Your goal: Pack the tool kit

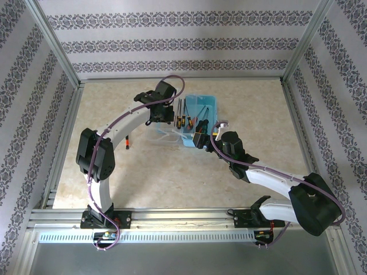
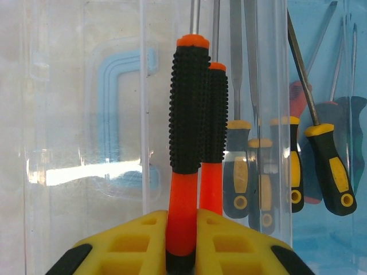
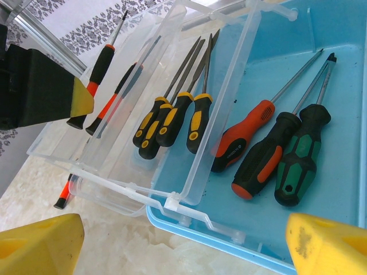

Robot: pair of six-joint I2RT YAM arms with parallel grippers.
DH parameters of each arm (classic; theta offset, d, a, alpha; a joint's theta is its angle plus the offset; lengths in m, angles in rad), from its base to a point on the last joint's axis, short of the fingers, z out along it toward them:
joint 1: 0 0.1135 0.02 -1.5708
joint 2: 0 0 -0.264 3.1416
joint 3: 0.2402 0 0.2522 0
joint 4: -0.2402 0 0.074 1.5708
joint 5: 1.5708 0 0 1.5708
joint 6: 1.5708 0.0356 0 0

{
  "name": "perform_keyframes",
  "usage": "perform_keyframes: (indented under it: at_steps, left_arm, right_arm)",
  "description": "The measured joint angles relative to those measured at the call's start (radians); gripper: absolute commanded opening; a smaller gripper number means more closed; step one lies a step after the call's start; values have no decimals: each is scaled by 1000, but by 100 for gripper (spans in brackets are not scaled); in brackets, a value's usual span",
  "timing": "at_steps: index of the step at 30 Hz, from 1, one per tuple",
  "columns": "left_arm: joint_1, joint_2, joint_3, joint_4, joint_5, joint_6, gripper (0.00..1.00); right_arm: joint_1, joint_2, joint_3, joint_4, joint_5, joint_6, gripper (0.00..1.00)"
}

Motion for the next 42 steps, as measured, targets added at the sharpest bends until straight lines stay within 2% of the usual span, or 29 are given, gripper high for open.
perform_keyframes:
  at_steps: [12, 15, 19, 23, 27, 31, 35, 36, 39, 42]
  left_arm:
    - [0, 0, 8, -14, 0, -1, 25]
    - [0, -5, 8, -14, 0, -1, 30]
    - [0, -73, -20, -14, -24, -2, 42]
    - [3, -262, -132, 5, -78, -4, 57]
    - [33, -487, -338, 89, -139, -33, 73]
    - [114, -595, -563, 156, -167, -75, 75]
    - [241, -583, -739, 190, -131, -107, 62]
    - [275, -569, -765, 196, -111, -110, 57]
    - [347, -502, -782, 205, -70, -104, 53]
    - [367, -397, -740, 209, -42, -78, 51]
  right_arm:
    - [0, 0, 0, 0, 0, 0, 91]
    - [0, 0, 0, 0, 0, 0, 91]
    - [0, 0, 0, 0, -1, 0, 91]
    - [12, 0, 0, 0, -45, -13, 92]
    - [80, 27, 35, 2, -103, -56, 95]
    - [135, 94, 87, 15, -142, -88, 95]
    - [150, 138, 100, 16, -154, -106, 95]
    - [150, 140, 100, 14, -154, -108, 94]
    - [150, 140, 100, 16, -154, -113, 94]
    - [150, 140, 100, 15, -153, -114, 94]
